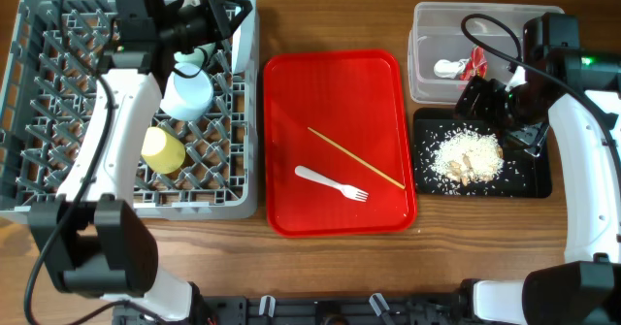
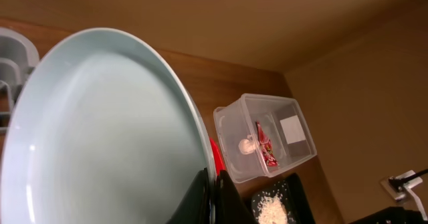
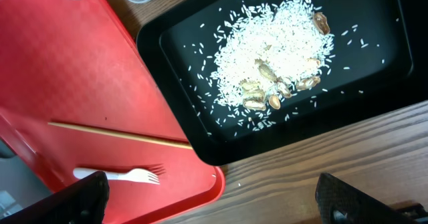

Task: Sort waste into correct bins and load items into the dishwasher rack
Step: 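Carry the white plate into the dish rack with the left gripper, then reach the left gripper to the white fork and grasp it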

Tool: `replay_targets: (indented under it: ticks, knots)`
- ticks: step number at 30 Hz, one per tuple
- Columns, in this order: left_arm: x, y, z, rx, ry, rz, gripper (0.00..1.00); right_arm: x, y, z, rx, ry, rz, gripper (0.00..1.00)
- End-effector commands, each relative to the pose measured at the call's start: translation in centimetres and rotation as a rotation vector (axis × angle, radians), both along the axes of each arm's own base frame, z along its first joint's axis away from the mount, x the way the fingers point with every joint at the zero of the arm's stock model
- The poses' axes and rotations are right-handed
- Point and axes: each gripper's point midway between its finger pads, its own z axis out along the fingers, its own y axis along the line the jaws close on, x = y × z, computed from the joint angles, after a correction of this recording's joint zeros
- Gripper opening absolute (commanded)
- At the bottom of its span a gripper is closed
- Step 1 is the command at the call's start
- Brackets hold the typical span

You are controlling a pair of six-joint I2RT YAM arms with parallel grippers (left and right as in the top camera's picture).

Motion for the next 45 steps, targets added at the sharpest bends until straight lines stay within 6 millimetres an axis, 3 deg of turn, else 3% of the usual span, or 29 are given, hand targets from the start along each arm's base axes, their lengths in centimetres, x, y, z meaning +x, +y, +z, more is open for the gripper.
replay_targets:
  ticks: [1,3,7,8,9,10,13,17,19,21,23,28,30,34,40,45]
  knots:
    - [0.6,-0.2,-1.4,-0.038,0.040,-0.017,0.04,0.1,-0.2,1.1,-0.023,-0.036,0.000,1.00]
    - [1.6,0.2,-2.7,-0.019,0.046,0.012,0.04,0.1,-0.2,1.1,-0.023,-0.036,0.000,1.00]
    - [3.9,3.2,-5.3,0.103,0.066,0.202,0.04,0.0,-0.2,1.1,-0.023,-0.030,0.001,1.00]
    - [4.2,3.7,-5.4,0.121,0.060,0.231,0.17,-0.1,-0.2,1.0,-0.023,-0.029,0.001,1.00]
    - [4.4,3.9,-5.3,0.125,0.052,0.241,0.43,-0.1,-0.2,1.0,-0.023,-0.028,0.001,1.00]
    - [4.4,3.8,-5.2,0.124,0.046,0.240,0.81,-0.1,-0.2,1.0,-0.023,-0.028,0.001,1.00]
    - [4.3,3.9,-4.9,0.123,0.044,0.240,1.00,-0.1,-0.2,1.0,-0.022,-0.027,0.001,1.00]
    - [3.1,3.8,-1.4,0.116,-0.010,0.243,1.00,-0.2,-0.2,1.0,-0.022,-0.023,0.001,1.00]
    - [1.0,3.6,0.3,0.119,0.014,0.244,1.00,-0.2,-0.2,1.0,-0.022,-0.024,0.001,1.00]
    - [-1.6,3.4,-0.2,0.153,0.120,0.283,1.00,-0.2,-0.2,1.0,-0.022,-0.025,0.001,1.00]
    - [-5.9,2.2,-2.9,0.264,0.301,0.308,1.00,-0.1,-0.2,1.0,-0.023,-0.027,0.001,1.00]
    - [-12.8,-2.4,-7.3,0.413,0.567,0.261,1.00,-0.2,-0.2,1.0,-0.022,-0.025,0.001,1.00]
    - [-16.2,-8.3,-7.9,0.423,0.585,0.075,1.00,-0.2,-0.2,1.0,-0.022,-0.023,0.001,1.00]
    - [-18.6,-12.7,-9.0,0.391,0.645,0.066,1.00,-0.3,-0.2,1.0,-0.022,-0.021,0.005,1.00]
    - [-20.7,-12.0,-16.0,0.401,0.900,0.469,1.00,-0.3,-0.2,1.0,-0.023,-0.021,0.008,1.00]
    - [-22.8,-12.8,-22.7,0.553,0.960,0.483,0.99,-0.3,-0.2,1.0,-0.023,-0.022,0.008,1.00]
